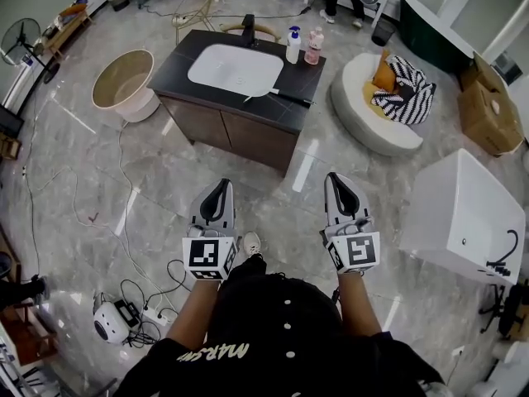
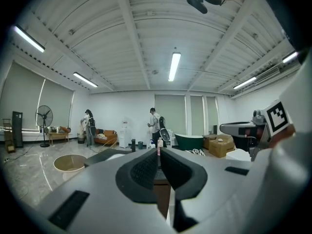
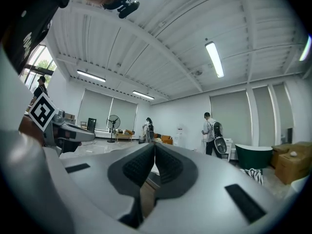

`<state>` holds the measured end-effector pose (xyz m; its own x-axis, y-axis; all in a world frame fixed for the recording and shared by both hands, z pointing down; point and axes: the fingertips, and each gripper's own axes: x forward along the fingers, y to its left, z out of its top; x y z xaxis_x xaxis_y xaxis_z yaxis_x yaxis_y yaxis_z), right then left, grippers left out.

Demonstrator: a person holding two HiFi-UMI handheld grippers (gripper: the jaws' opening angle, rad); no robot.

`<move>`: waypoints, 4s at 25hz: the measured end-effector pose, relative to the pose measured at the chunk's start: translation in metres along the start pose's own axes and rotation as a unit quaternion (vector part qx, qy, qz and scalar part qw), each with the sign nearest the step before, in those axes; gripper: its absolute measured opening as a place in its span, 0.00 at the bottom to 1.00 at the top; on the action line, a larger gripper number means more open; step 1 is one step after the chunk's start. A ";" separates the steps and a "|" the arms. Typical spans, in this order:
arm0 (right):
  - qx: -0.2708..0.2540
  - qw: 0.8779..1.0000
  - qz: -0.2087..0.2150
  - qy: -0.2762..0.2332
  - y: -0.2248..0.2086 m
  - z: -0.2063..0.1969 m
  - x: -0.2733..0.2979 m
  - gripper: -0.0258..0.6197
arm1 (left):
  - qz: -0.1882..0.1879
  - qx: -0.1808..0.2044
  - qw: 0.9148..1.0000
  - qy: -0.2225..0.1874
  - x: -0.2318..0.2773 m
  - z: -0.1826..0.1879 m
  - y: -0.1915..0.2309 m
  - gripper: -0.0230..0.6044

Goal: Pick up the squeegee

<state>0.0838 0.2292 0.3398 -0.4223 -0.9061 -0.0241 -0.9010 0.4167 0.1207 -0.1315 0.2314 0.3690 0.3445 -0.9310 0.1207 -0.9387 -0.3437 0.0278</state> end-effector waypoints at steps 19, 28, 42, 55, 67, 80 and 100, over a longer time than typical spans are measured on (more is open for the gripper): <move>0.000 0.999 -0.027 0.030 -0.019 -0.019 0.150 0.04 | -0.032 0.008 0.999 0.008 0.123 0.014 0.099 0.07; 0.012 0.999 -0.033 0.041 -0.046 -0.041 0.175 0.04 | -0.036 -0.005 0.999 0.022 0.166 -0.003 0.099 0.07; 0.009 1.000 -0.009 0.028 -0.169 -0.061 0.285 0.04 | -0.017 0.002 1.000 0.021 0.322 0.014 0.087 0.07; 0.000 0.999 0.038 0.032 -0.246 -0.069 0.363 0.03 | 0.021 0.003 1.000 0.009 0.422 0.042 0.086 0.07; -0.016 0.990 0.114 0.082 -0.235 -0.089 0.412 0.03 | 0.003 -0.021 0.999 0.039 0.462 0.032 0.100 0.07; -0.059 0.947 0.235 0.209 -0.181 -0.193 0.458 0.04 | -0.024 -0.043 0.996 0.074 0.472 0.002 0.120 0.07; -0.087 0.856 0.340 0.379 -0.105 -0.383 0.466 0.27 | -0.047 -0.102 0.982 0.150 0.457 -0.098 0.104 0.07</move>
<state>0.0194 -0.2643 0.6962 -0.5981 -0.2728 0.7535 -0.4169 0.9090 -0.0019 -0.0730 -0.2177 0.5242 0.4386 -0.8079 0.3936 -0.8969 -0.3663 0.2476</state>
